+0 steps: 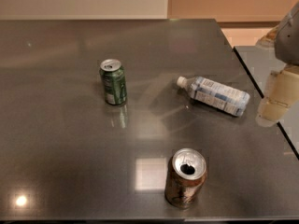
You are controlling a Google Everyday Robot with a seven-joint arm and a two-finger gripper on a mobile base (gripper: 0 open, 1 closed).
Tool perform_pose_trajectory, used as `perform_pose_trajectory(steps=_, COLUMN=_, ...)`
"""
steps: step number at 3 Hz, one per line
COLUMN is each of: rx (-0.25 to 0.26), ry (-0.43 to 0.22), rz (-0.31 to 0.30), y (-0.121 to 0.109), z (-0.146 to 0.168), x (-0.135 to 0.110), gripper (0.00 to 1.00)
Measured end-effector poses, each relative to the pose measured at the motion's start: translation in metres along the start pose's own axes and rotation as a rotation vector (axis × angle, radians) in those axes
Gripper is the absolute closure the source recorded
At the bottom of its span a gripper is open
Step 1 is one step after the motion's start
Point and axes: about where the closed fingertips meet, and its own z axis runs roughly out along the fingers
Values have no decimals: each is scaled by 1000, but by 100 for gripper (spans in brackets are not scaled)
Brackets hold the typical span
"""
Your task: Move orange can near green can
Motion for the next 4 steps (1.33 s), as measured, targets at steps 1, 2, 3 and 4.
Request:
perform_pose_trajectory(steps=1, rx=0, ry=0, rz=0, y=0, z=0, x=0, gripper=0)
perform_pose_trajectory(steps=2, rx=-21, ry=-37, rz=-14, y=6, z=3, x=-7, gripper=0)
perform_pose_trajectory(steps=3, rx=-75, ry=-110, rz=-51, y=20, z=13, x=-22, gripper=0)
perform_pose_trajectory(steps=4, rx=-185, ry=-236, rz=-135, y=51, z=34, x=-43, gripper=0)
